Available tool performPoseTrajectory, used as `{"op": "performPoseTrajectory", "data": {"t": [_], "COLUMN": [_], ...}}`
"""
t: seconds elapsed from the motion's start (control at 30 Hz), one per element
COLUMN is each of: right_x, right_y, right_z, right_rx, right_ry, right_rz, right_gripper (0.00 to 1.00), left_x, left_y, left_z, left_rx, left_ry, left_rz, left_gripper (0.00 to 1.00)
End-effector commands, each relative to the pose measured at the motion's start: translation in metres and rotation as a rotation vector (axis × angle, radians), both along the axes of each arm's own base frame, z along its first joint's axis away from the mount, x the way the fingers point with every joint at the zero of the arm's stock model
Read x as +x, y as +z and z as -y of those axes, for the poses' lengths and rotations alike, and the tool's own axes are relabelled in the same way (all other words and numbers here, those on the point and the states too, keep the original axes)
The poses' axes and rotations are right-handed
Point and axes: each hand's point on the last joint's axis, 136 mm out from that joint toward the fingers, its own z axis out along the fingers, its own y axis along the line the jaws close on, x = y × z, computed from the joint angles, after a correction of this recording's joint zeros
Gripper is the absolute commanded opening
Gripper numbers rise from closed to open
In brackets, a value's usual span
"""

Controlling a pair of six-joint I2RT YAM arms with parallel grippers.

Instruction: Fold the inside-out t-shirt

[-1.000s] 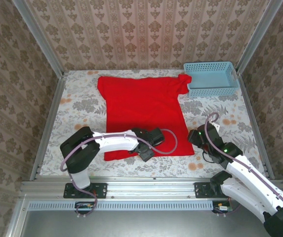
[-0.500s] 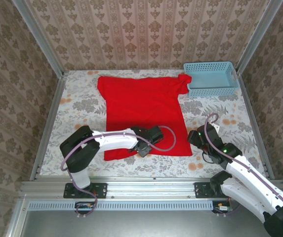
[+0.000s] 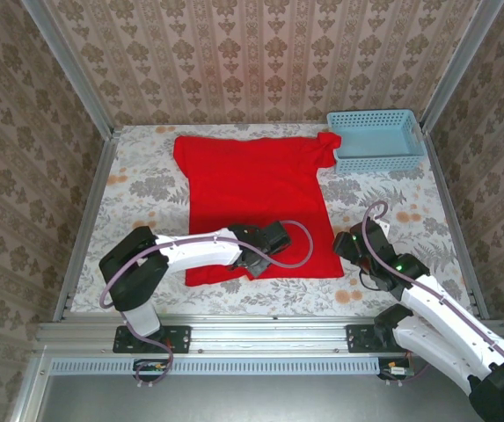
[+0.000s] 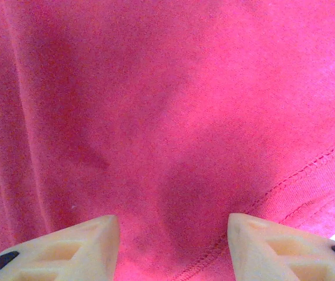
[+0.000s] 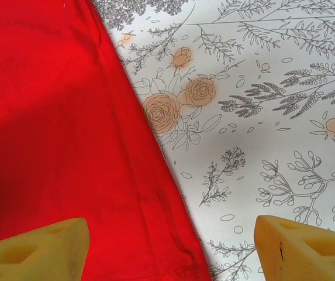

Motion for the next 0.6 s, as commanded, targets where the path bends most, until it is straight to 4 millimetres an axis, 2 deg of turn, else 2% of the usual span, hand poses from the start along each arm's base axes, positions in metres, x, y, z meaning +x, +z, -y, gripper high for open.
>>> {"op": "performPoseTrajectory", "data": {"t": [0.0, 0.27, 0.57], "right_x": [0.0, 0.001, 0.002], "right_y": [-0.004, -0.004, -0.006], "right_z": [0.001, 0.0, -0.001], "right_rx": [-0.002, -0.002, -0.008], "right_ry": [-0.004, -0.003, 0.003], "right_rz": [-0.006, -0.01, -0.026], "right_gripper": [0.76, 0.76, 0.76], "left_x": [0.004, -0.021, -0.015], "left_y": [0.007, -0.001, -0.013], "left_z": [0.001, 0.009, 0.006], "left_rx": [-0.007, -0.034, -0.019], "left_ry": [0.019, -0.06, -0.025], "left_rz": [0.019, -0.086, -0.108], "left_gripper": [0.52, 0.55, 0.37]}}
